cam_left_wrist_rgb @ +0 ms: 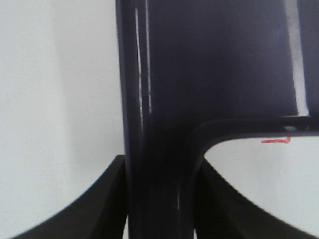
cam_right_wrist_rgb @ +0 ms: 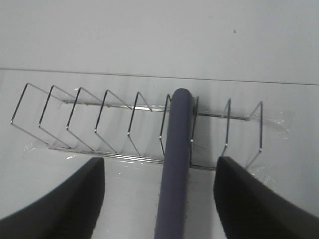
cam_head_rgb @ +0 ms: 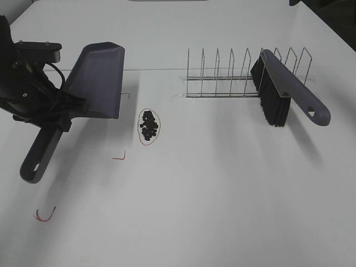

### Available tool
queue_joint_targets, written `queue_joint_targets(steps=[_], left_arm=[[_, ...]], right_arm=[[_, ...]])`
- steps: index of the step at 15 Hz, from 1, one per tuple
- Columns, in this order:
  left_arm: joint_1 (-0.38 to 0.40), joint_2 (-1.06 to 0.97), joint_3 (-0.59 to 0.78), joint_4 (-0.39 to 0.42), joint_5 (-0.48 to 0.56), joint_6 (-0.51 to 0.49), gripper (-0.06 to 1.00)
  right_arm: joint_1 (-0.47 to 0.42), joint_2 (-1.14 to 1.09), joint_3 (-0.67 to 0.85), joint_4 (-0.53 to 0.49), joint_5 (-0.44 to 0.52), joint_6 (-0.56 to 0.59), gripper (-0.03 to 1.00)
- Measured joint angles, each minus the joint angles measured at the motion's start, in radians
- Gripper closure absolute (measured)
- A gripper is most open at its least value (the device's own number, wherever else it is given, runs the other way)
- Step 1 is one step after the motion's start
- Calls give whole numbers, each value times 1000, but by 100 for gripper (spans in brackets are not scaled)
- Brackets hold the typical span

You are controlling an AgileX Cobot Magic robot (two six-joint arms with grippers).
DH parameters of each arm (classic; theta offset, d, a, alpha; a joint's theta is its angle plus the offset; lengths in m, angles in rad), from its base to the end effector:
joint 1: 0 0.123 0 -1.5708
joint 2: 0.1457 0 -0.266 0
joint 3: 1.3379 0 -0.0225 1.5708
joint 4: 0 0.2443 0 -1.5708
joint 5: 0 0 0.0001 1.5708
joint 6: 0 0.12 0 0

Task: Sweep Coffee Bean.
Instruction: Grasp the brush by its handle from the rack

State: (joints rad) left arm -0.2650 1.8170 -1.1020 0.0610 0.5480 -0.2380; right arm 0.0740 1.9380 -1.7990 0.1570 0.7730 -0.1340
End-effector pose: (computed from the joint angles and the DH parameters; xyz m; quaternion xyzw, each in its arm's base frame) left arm 0.3472 -0.0903 0.1328 0.0356 0.9797 -0.0288 0.1951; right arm 0.4549 0.0469 0.2774 -0.0642 0.9267 0.0605 0.3653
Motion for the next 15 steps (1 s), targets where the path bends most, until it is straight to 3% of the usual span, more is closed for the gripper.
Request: queue_joint_targets(steps=[4,5,7,15], left_arm=[[0,0,0,0,0,0,58],[0,0,0,0,0,0,58],[0,0,0,0,0,0,58],[0,0,0,0,0,4,58]], right_arm=[[47,113,-141,-28,145,28,36],[47,182,-227,-45,250,52,36],[47,240,-285,-86,332,92,36],[47,338,-301,-108,373,134,36]])
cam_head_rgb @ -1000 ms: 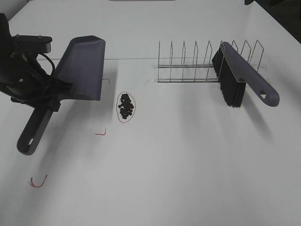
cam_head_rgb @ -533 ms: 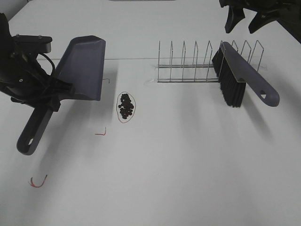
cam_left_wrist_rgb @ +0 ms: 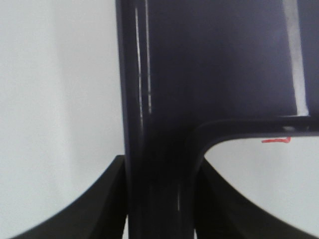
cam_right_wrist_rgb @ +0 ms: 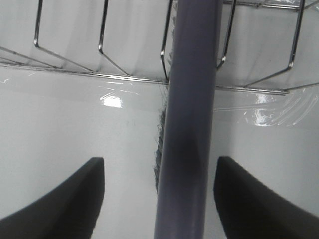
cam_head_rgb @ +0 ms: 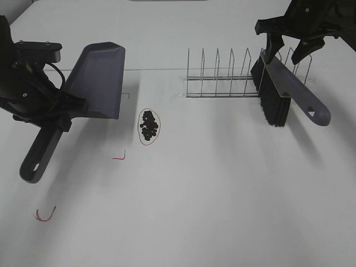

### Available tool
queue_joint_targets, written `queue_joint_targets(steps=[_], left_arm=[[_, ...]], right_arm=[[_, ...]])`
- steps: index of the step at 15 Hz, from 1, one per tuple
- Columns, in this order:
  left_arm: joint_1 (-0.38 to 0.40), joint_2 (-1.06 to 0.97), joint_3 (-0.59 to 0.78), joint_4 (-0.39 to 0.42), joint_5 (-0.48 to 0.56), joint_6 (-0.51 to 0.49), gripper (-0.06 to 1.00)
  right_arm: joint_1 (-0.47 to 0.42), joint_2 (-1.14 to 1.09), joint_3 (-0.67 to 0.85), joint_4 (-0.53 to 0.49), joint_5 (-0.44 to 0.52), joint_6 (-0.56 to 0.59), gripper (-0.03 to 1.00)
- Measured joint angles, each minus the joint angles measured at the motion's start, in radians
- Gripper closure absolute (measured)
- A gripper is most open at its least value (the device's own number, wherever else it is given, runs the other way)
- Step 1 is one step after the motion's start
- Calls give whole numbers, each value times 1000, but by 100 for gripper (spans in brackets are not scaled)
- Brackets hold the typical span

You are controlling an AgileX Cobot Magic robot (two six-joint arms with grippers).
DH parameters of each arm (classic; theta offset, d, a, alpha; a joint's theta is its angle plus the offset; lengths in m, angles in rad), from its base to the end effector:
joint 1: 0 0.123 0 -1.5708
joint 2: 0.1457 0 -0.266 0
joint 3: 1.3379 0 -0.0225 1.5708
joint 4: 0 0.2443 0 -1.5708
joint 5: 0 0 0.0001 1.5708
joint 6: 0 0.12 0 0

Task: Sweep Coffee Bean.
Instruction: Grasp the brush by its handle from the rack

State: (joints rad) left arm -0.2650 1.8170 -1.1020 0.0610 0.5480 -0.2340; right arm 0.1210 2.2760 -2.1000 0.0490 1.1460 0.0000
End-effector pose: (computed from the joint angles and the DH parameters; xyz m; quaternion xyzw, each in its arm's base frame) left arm 0.3472 -0.0903 0.1328 0.0376 0.9796 -0.0284 0.1952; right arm 0.4806 0.0638 0.1859 -0.0534 0.9842 0.0338 0.1654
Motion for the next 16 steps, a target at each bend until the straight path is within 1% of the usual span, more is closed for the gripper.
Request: queue_joint_targets(steps=[7,11,13,16], left_arm=[[0,0,0,0,-1,0,58],[0,0,0,0,-1,1,58],[0,0,0,0,-1,1,58],[0,0,0,0,-1,1,58]], right_arm=[[0,85,0,2,-1,17,36],[0,130,0,3,-30,17,36],[0,141,-3,2,-32,17,41],[0,141,-3,2,-28,17,55]])
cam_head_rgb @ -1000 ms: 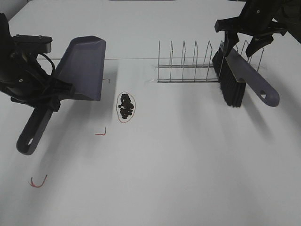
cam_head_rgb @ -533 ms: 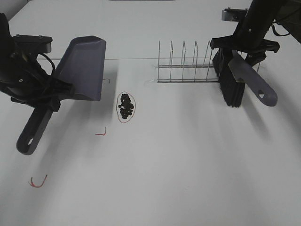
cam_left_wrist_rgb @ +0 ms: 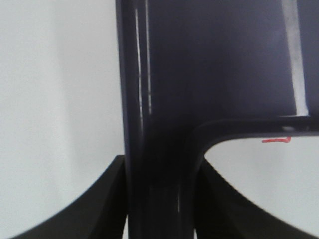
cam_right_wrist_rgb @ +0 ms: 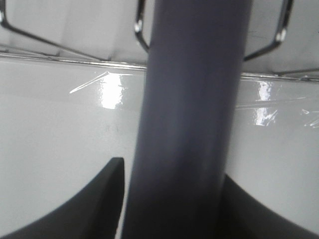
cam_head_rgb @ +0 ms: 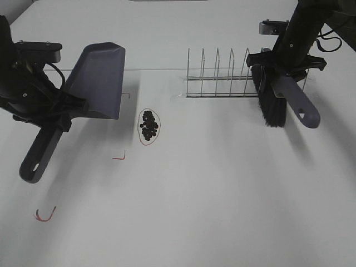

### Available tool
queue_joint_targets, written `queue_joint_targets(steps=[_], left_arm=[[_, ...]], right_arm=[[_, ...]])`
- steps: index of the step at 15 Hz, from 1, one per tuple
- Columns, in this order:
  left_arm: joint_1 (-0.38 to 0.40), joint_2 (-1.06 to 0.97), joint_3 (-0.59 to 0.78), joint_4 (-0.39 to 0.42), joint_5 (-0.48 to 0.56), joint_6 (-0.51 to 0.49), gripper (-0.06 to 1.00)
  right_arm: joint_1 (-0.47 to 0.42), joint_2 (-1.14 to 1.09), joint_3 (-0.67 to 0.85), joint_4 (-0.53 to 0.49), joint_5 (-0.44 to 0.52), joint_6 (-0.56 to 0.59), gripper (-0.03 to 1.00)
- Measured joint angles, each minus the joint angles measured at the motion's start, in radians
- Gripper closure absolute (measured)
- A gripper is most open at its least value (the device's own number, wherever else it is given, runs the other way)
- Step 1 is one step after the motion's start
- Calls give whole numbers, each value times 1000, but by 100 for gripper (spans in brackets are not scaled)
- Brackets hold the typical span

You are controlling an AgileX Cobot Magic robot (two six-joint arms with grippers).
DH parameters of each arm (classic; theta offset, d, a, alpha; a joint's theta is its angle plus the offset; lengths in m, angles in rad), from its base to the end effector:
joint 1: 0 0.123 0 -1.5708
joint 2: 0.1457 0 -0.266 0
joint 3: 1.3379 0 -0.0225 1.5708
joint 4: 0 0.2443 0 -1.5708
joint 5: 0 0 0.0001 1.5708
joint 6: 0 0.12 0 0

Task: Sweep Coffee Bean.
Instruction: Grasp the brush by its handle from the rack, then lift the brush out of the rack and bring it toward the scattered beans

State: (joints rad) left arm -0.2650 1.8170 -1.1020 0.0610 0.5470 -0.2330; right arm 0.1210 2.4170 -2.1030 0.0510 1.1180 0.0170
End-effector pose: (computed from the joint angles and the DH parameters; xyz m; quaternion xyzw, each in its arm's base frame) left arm 0.3473 -0.0903 0.1329 0.0381 0.9795 -0.0284 0.1956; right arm 0.4883 0.0649 0.1187 -0.0431 0.9924 0.0317 0.1108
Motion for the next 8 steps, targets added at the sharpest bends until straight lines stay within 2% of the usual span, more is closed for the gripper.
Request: queue_joint_targets(steps=[1,2,6,8], left_arm=[[0,0,0,0,0,0,58],[0,0,0,0,0,0,58],[0,0,0,0,0,1,58],[0,0,0,0,0,1,58]], right_arm=[[0,0,0,-10,1,2,61],[-3,0,0,-22,4,5,62],[-3,1,-18,-32,39,4,62],[-3,11,-101,-38,98,4,62]])
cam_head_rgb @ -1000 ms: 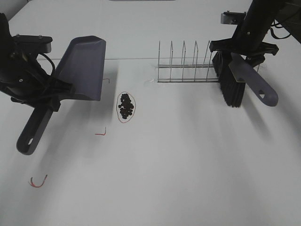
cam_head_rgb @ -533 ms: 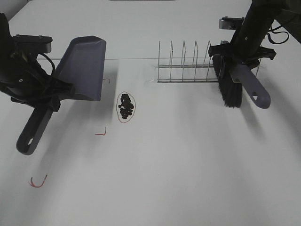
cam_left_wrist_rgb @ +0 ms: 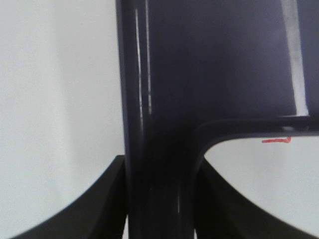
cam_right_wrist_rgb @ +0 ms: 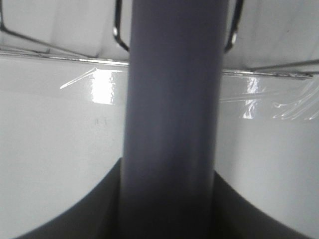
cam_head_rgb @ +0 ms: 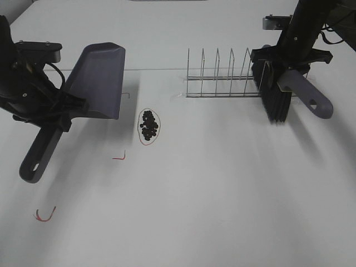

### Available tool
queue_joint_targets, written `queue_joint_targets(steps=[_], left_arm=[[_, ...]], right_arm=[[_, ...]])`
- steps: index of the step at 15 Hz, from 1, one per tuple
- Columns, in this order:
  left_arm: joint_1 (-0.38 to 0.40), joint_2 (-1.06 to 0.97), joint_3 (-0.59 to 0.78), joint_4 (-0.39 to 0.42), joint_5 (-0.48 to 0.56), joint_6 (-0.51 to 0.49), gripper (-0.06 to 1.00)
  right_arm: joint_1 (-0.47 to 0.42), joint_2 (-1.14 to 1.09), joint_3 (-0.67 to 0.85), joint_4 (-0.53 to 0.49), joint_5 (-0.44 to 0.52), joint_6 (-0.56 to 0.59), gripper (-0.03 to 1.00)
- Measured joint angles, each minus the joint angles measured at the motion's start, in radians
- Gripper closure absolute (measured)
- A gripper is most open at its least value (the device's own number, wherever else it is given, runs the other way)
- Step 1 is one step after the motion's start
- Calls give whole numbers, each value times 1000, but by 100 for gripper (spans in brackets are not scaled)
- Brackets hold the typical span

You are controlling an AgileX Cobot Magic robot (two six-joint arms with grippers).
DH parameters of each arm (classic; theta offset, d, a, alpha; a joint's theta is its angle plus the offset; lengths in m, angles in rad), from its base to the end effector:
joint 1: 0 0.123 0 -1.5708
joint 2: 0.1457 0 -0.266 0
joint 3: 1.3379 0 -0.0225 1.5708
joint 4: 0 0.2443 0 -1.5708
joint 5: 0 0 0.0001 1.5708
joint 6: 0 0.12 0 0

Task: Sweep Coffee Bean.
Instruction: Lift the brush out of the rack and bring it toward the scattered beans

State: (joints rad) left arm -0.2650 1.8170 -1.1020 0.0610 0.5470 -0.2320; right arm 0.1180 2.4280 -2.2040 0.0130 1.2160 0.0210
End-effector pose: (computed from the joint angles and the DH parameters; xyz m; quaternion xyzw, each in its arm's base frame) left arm 0.3473 -0.0903 0.1329 0.0386 0.9795 -0.0283 0.1957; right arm 0.4916 0.0597 0.1379 -0.0466 0.9930 0.0138 0.1081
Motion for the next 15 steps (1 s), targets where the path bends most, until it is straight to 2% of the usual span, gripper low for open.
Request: queue_joint_targets(steps=[3,9,11,15], left_arm=[[0,0,0,0,0,0,58],[0,0,0,0,1,1,58],[0,0,0,0,1,1,58],[0,0,0,0,1,2,58]], right_arm=[[2,-6,-78,-4,3,8,62],[2,-145,-84,-2,8,21,63],[2,-210,-87,27,8,22,63],[2,-221,-87,34,9,22,63]])
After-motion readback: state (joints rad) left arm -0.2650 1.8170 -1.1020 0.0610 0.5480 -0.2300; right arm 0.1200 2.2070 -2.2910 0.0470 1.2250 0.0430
